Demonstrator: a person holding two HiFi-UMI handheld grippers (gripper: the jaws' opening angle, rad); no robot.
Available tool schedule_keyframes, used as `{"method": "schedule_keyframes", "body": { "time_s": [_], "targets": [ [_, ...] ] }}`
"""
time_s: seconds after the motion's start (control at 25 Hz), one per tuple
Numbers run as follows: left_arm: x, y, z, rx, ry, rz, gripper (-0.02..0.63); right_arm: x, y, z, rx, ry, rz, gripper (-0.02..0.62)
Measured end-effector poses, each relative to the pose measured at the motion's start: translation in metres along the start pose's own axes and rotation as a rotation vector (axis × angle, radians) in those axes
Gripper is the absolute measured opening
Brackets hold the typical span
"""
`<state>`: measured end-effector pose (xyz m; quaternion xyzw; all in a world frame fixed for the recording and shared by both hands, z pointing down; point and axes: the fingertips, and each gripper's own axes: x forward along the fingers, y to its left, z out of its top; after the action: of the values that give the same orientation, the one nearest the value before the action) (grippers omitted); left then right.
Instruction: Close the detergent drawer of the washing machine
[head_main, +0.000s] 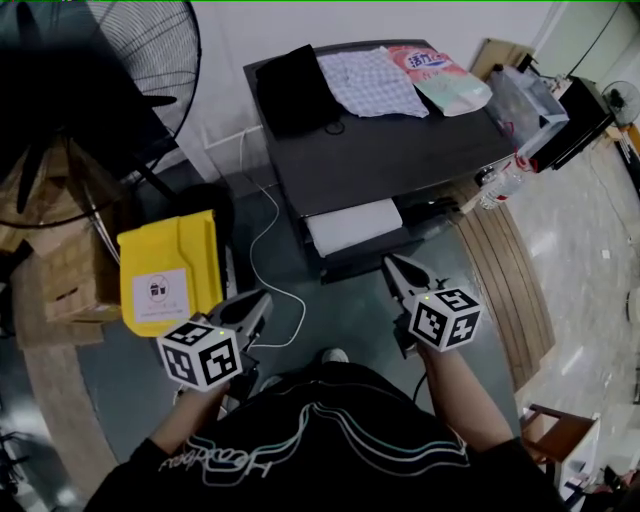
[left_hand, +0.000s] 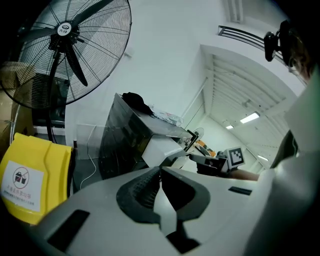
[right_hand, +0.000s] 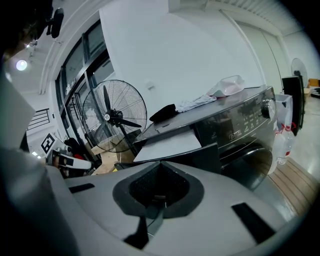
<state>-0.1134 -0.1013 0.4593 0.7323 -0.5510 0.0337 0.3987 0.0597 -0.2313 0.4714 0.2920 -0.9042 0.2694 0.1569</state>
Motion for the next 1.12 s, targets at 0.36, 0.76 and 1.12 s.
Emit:
{"method": "schedule_keyframes", "body": {
  "time_s": [0.36, 0.76, 1.12],
  "targets": [
    [0.0, 0.0, 0.002, -0.016, -0.04, 0.033, 0.032, 0.012, -0.002, 0.007, -0.033, 0.015, 0.03, 0.026],
    [0.003, -0.003, 0.001, -0.034, -0.087, 0.068, 0.032, 0.02, -0.001, 0.012, -0.07, 0.023, 0.065, 0.026],
    [0.011, -0.009, -0.002, -0.043, -0.114, 0.093, 0.032, 0.028, -0.002, 0.017, -0.109, 0.018, 0.084, 0.026]
  ]
}}
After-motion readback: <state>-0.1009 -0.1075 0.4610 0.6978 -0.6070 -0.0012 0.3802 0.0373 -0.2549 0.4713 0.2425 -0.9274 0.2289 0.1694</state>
